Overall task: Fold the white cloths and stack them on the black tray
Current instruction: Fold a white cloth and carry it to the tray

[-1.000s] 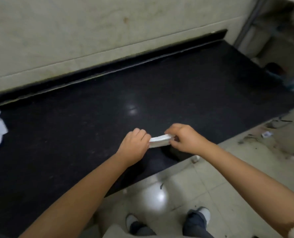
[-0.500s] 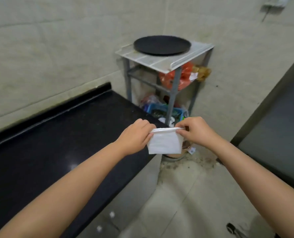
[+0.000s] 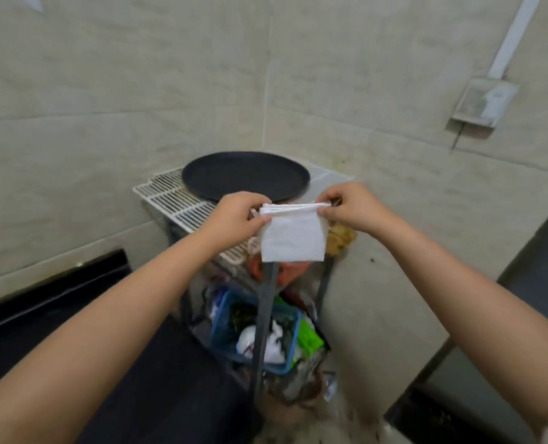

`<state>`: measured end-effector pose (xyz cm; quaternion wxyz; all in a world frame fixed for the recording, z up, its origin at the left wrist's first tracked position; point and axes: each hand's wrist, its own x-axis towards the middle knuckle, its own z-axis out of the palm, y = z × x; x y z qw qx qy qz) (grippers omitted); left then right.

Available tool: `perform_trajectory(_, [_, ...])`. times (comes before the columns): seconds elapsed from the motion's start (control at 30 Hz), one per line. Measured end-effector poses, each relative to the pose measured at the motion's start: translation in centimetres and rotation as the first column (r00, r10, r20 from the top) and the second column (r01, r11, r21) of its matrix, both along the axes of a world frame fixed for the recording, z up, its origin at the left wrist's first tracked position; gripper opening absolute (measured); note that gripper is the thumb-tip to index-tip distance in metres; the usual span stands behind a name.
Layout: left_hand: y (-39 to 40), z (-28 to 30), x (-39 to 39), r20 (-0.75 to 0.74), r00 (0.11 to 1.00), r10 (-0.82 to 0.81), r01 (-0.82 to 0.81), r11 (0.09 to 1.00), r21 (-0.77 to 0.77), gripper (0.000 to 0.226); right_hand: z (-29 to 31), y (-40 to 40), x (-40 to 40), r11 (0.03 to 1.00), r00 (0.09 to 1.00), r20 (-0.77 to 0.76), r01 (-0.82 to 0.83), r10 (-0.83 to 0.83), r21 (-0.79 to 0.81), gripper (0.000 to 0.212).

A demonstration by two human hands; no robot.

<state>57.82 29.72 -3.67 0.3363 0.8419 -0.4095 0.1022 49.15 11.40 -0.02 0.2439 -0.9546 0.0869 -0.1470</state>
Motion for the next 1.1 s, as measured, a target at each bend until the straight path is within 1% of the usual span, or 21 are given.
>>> perform_trajectory(0.13, [-3.5, 2.7, 6.6, -0.083, 0.989, 0.122, -0.129, 0.987, -0.091, 0.017, 2.6, -3.4, 8.7, 0.999, 0.997, 0.054, -0.051, 0.052, -0.017, 0.018])
perform_trajectory(0.23, [-5.7, 3.6, 11.3, -0.037, 0.962, 0.27, -0.272, 0.958, -0.091, 0.018, 3.3, -5.4, 15.2, 0.994, 0.99, 0.092, -0.104, 0.106, -0.024, 0.019])
perform_trajectory(0.33, [-7.8, 3.3, 15.4, 0.004, 0.884, 0.467, -0.462, 0.875, -0.146, 0.019, 3.2, -7.0, 21.5, 0.978, 0.972, 0.11, -0.205, 0.207, -0.027, 0.019])
perform_trajectory(0.43, [-10.1, 1.6, 18.8, 0.018, 0.851, 0.524, -0.516, 0.843, -0.15, 0.024, 2.0, -8.7, 27.0, 0.957, 0.945, 0.151, -0.289, 0.29, -0.024, 0.022])
perform_trajectory(0.47, [-10.7, 0.7, 19.9, 0.012, 0.837, 0.546, -0.541, 0.832, -0.127, 0.026, 1.1, -9.3, 28.5, 0.945, 0.935, 0.146, -0.326, 0.323, -0.004, 0.023])
perform_trajectory(0.5, [-11.2, -0.3, 20.6, -0.007, 0.817, 0.577, -0.576, 0.814, -0.078, 0.027, 0.0, -9.8, 29.9, 0.93, 0.925, 0.108, -0.368, 0.365, 0.013, 0.024])
perform_trajectory(0.53, [-11.7, -1.4, 21.3, -0.032, 0.795, 0.606, -0.606, 0.795, 0.005, 0.029, -1.4, -10.4, 31.1, 0.909, 0.909, 0.026, -0.417, 0.417, 0.008, 0.026])
perform_trajectory(0.57, [-12.1, -2.6, 21.7, -0.056, 0.781, 0.622, -0.613, 0.781, 0.12, 0.03, -2.8, -11.0, 32.1, 0.883, 0.881, -0.084, -0.469, 0.465, -0.026, 0.028])
perform_trajectory(0.63, [-12.9, -4.4, 22.0, -0.079, 0.785, 0.614, -0.556, 0.755, 0.347, 0.032, -5.1, -12.2, 33.4, 0.828, 0.815, -0.292, -0.549, 0.501, -0.115, 0.032])
perform_trajectory(0.67, [-13.2, -4.8, 22.0, -0.077, 0.79, 0.609, -0.53, 0.74, 0.413, 0.033, -5.6, -12.8, 33.8, 0.81, 0.793, -0.342, -0.572, 0.504, -0.133, 0.034])
perform_trajectory(0.7, [-13.5, -5.0, 21.9, -0.068, 0.79, 0.61, -0.522, 0.726, 0.447, 0.033, -5.9, -13.4, 34.2, 0.799, 0.779, -0.362, -0.587, 0.511, -0.135, 0.034])
perform_trajectory(0.77, [-13.8, -4.9, 21.7, -0.022, 0.783, 0.621, -0.539, 0.697, 0.473, 0.03, -5.9, -14.1, 34.7, 0.774, 0.763, -0.356, -0.616, 0.54, -0.145, 0.035])
perform_trajectory(0.9, [-14.3, -5.0, 20.9, 0.075, 0.759, 0.647, -0.575, 0.611, 0.544, 0.028, -6.3, -14.4, 34.4, 0.654, 0.684, -0.376, -0.722, 0.626, -0.225, 0.034])
perform_trajectory(0.97, [-14.5, -5.2, 20.3, 0.08, 0.747, 0.66, -0.588, 0.599, 0.544, 0.028, -6.6, -14.7, 34.0, 0.623, 0.667, -0.389, -0.74, 0.636, -0.252, 0.031])
perform_trajectory(1.03, [-14.6, -5.3, 19.6, 0.085, 0.742, 0.664, -0.592, 0.592, 0.547, 0.031, -6.6, -14.9, 33.4, 0.614, 0.669, -0.398, -0.74, 0.627, -0.275, 0.032])
perform_trajectory(1.1, [-14.4, -5.1, 18.8, 0.116, 0.716, 0.689, -0.629, 0.563, 0.536, 0.034, -6.0, -14.8, 32.6, 0.628, 0.691, -0.381, -0.721, 0.615, -0.293, 0.039])
